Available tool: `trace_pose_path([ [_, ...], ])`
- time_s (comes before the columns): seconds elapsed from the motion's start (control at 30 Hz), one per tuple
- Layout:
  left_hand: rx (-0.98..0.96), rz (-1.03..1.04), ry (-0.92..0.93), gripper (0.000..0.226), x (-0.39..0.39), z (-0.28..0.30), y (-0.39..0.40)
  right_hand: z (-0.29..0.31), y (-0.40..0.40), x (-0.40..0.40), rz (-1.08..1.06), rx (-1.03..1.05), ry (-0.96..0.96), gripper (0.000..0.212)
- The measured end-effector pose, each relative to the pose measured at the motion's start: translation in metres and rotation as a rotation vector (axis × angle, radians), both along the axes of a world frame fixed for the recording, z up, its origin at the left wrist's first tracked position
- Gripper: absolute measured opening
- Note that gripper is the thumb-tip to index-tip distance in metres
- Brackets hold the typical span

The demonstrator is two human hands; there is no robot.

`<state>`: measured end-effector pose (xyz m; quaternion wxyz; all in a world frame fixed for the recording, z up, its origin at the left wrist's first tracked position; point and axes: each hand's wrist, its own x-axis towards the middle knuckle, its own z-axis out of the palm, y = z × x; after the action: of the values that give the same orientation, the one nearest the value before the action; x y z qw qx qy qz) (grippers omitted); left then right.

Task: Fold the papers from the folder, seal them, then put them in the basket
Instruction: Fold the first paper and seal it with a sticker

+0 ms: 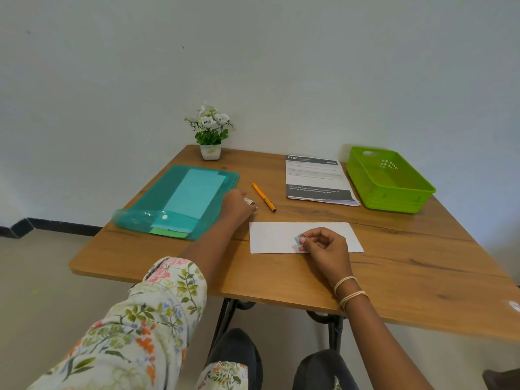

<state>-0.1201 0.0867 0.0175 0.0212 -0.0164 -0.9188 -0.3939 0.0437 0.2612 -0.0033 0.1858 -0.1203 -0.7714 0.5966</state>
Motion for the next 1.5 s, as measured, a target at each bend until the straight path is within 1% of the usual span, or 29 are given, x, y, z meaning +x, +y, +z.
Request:
trace_pose_path([
  [0.07, -0.026, -0.012, 0.009, 0.066, 0.001, 0.000, 0.002, 0.000, 0.001, 0.000, 0.000, -0.004, -0.002, 0.010],
  [0.13, -0.053, -0.039, 0.036, 0.060, 0.005, -0.003, 0.004, -0.001, 0.001, -0.001, -0.001, -0.004, -0.003, 0.010],
  [0.23, -0.185, -0.140, 0.158, 0.033, 0.014, -0.006, 0.008, -0.001, 0.000, -0.001, -0.003, -0.011, -0.003, 0.009],
  [0.27, -0.241, -0.179, 0.202, 0.029, 0.018, -0.006, 0.009, 0.000, 0.000, -0.001, -0.003, -0.020, -0.002, 0.009],
  [0.33, -0.305, -0.250, 0.267, 0.031, 0.022, -0.005, 0.010, 0.001, 0.000, -0.001, -0.002, -0.028, -0.003, 0.009],
  [0.4, -0.353, -0.296, 0.343, 0.039, 0.024, -0.005, 0.009, 0.001, 0.000, -0.001, -0.003, -0.030, -0.009, 0.009],
  [0.47, -0.436, -0.293, 0.500, 0.040, 0.027, -0.008, 0.009, 0.001, -0.001, 0.000, -0.007, -0.019, -0.012, 0.009],
  [0.53, -0.496, -0.259, 0.586, 0.034, 0.025, -0.009, 0.008, 0.001, 0.000, 0.000, -0.006, 0.000, -0.013, 0.010],
  [0.67, -0.587, -0.200, 0.637, 0.017, 0.020, -0.005, 0.004, -0.001, 0.001, -0.001, -0.012, 0.018, -0.019, 0.011],
  [0.77, -0.685, -0.205, 0.586, 0.008, 0.015, -0.005, 0.002, -0.001, 0.000, -0.001, -0.017, 0.029, -0.018, 0.012],
  [0.83, -0.659, -0.214, 0.528, 0.012, 0.012, -0.008, 0.000, 0.000, 0.001, -0.001, -0.019, 0.029, -0.019, 0.013],
  [0.9, -0.591, -0.231, 0.485, 0.017, 0.014, -0.010, -0.001, 0.001, 0.000, -0.001, -0.024, 0.027, -0.019, 0.014],
  [0.97, -0.543, -0.237, 0.472, 0.021, 0.017, -0.016, -0.001, 0.000, 0.000, -0.001, -0.027, 0.027, -0.020, 0.013],
  [1.03, -0.500, -0.238, 0.471, 0.021, 0.020, -0.020, -0.002, 0.000, 0.000, -0.001, -0.028, 0.028, -0.021, 0.014],
  [1.1, -0.490, -0.217, 0.502, 0.022, 0.025, -0.020, -0.002, 0.000, 0.000, -0.001, -0.027, 0.033, -0.017, 0.014],
  [1.2, -0.526, -0.166, 0.630, 0.019, 0.035, -0.018, 0.007, 0.000, 0.001, -0.001, -0.018, 0.030, -0.008, 0.014],
  [1.23, -0.514, -0.169, 0.662, 0.022, 0.041, -0.016, 0.013, 0.000, 0.001, 0.000, -0.014, 0.016, -0.003, 0.014],
  [1.3, -0.416, -0.246, 0.666, 0.030, 0.052, -0.013, 0.032, 0.001, 0.003, 0.001, -0.011, -0.052, 0.018, 0.011],
  [1.33, -0.342, -0.302, 0.636, 0.031, 0.058, -0.011, 0.043, 0.002, 0.004, 0.001, -0.014, -0.104, 0.033, 0.010],
  [1.4, -0.196, -0.402, 0.515, 0.031, 0.067, -0.009, 0.067, 0.004, 0.008, 0.002, -0.020, -0.214, 0.064, 0.011],
  [1.5, -0.006, -0.467, 0.302, 0.040, 0.074, -0.010, 0.095, 0.006, 0.017, 0.000, -0.073, -0.445, 0.102, 0.015],
])
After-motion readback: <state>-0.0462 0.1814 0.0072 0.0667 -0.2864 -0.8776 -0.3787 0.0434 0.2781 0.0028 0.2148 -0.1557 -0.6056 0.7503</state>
